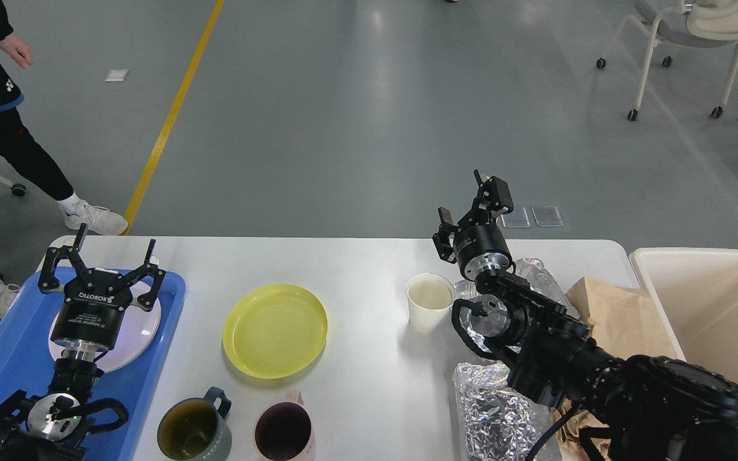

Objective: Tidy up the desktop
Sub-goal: 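Lift the left gripper off the blue tray and raise it up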

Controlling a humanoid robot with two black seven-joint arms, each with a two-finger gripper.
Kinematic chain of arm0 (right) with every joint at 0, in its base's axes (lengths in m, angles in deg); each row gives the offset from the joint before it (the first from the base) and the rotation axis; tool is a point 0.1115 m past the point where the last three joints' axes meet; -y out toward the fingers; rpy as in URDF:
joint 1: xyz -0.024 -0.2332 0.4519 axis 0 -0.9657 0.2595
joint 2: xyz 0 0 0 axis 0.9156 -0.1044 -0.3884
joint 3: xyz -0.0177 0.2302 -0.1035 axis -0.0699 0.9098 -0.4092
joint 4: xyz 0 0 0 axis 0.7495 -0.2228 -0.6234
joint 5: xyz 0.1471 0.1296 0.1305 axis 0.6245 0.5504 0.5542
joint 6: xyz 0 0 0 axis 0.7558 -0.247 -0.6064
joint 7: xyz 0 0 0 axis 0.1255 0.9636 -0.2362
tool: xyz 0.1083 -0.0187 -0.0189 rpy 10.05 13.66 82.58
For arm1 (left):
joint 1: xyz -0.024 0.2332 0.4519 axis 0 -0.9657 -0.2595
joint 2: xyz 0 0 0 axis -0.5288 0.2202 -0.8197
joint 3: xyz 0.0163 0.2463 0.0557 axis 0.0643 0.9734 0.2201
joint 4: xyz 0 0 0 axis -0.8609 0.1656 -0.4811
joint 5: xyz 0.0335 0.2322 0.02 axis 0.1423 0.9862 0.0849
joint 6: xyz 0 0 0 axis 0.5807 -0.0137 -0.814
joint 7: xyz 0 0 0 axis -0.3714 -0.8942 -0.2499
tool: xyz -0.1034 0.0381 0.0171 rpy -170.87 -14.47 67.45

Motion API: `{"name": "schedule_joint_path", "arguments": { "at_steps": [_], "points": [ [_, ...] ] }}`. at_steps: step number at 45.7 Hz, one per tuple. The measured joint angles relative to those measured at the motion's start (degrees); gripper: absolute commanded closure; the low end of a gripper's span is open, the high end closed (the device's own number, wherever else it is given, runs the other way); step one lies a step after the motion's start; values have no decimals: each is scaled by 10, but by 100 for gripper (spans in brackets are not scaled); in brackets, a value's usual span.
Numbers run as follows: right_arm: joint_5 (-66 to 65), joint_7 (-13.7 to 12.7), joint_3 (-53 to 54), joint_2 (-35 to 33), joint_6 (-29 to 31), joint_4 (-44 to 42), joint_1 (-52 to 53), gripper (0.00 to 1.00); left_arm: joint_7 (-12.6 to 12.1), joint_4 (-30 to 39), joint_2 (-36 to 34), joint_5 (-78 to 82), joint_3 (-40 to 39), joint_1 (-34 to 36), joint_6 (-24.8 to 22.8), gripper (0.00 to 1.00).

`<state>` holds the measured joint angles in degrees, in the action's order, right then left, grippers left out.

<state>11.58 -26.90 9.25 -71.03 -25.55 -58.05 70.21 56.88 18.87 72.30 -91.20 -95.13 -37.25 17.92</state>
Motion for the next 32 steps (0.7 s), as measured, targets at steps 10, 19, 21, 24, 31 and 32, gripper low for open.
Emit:
{"name": "schedule_joint_path", "arguments": {
  "at_steps": [10,19,21,24,31,32],
  "points": [
    [0,0,0,0,0,0,0,0,17,0,5,-1,-26,-2,0,2],
    [0,0,0,0,0,0,0,0,17,0,5,0,-28,-2,0,2],
    [0,0,-1,0,0,0,0,0,15,-1,3,1,-25,-1,0,2],
    [0,0,-1,0,0,0,0,0,12,-3,1,4,-23,4,3,2],
    [0,0,-1,0,0,0,0,0,9,-5,6,9,-14,66,93,2],
    [0,0,-1,0,0,0,0,0,9,-5,6,9,-12,79,113,2]
  ]
}}
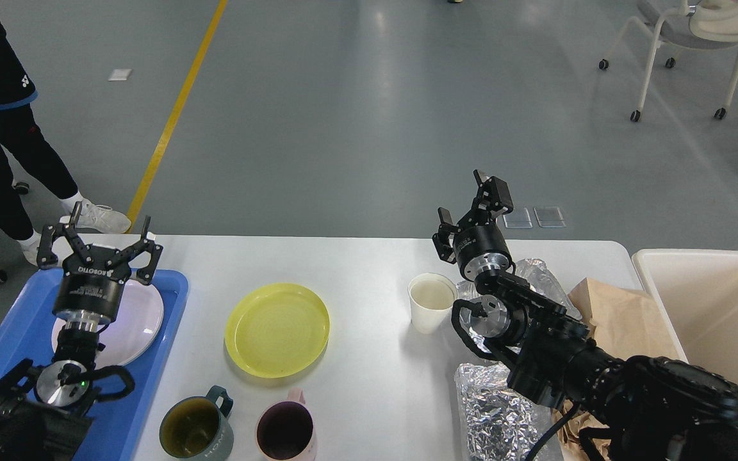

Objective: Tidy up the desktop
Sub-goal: 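Lift the left gripper off the blue tray and raise it up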

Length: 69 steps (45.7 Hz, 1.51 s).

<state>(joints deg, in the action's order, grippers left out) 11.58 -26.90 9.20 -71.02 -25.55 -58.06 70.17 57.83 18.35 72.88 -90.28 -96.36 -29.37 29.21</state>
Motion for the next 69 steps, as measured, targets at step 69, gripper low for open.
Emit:
{"name": "schedule_joint_path", "arguments": {
  "at_steps": [69],
  "points": [
    [0,0,1,0,0,1,0,0,-1,35,-5,7,1319,753,42,2]
  ]
}}
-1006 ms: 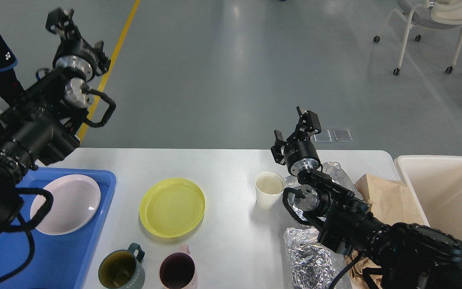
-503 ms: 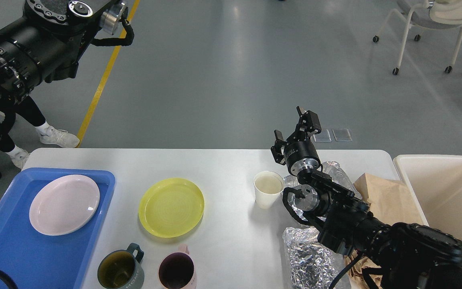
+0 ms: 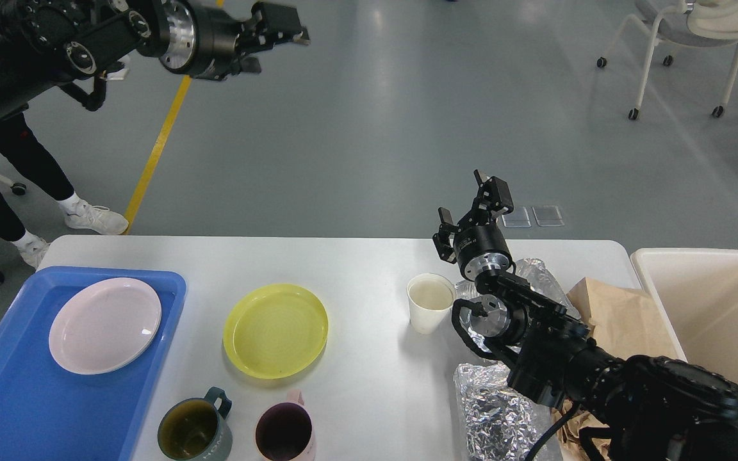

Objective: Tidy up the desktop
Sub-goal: 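Lift the left gripper off the blue tray and raise it up, then lower the left gripper onto the green mug near the tray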

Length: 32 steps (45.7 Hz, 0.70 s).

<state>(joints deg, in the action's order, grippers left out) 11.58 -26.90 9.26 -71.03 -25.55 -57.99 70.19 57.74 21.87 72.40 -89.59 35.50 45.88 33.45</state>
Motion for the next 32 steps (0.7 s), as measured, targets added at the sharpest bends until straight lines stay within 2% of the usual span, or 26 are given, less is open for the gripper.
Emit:
{"name": "schedule_joint_path", "arguments": {
  "at_steps": [4,9,13,23,28,32],
  "points": [
    [0,0,0,0,0,0,0,0,0,5,-1,1,17,7,-71,2],
    [0,0,0,0,0,0,0,0,0,13,4,1,19,9,-114,2],
    [0,0,0,0,0,0,0,0,0,55,2,1,32,10,-120,2],
    [0,0,-1,0,0,-1,0,0,0,229,3,2,63,55,-121,2],
    [0,0,-1,0,0,-1,0,0,1,259,8,2,79,58,-121,2],
    [0,0,-1,0,0,-1,0,0,1,268,13,3,130,68,-121,2]
  ]
}}
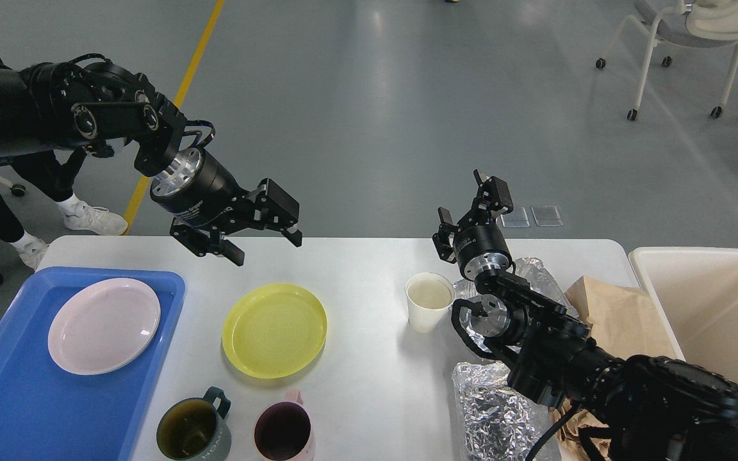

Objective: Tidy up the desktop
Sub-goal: 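Lower the left gripper onto the green mug near the tray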

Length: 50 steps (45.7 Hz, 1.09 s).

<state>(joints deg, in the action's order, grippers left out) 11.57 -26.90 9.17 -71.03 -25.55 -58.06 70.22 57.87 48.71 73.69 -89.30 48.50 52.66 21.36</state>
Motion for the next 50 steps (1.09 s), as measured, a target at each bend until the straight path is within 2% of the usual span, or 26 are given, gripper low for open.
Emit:
{"name": "schedule_joint_path", "arguments": {
  "at_steps": [7,11,15,36,40,50],
  "points": [
    [0,0,0,0,0,0,0,0,3,37,13,0,137,47,-6,2],
    [0,0,1,0,0,0,0,0,0,77,29,1,185,60,-13,2],
    [0,0,1,0,0,1,0,0,-2,95,51,1,201,59,-15,2],
    [0,0,1,1,0,2,0,0,-3,136,107,2,203,36,-29,2],
    [0,0,1,1,0,2,0,0,-16,141,130,2,200,12,-29,3],
    [0,0,1,1,0,2,0,0,-69,175,156,1,163,-12,-24,4]
  ]
}}
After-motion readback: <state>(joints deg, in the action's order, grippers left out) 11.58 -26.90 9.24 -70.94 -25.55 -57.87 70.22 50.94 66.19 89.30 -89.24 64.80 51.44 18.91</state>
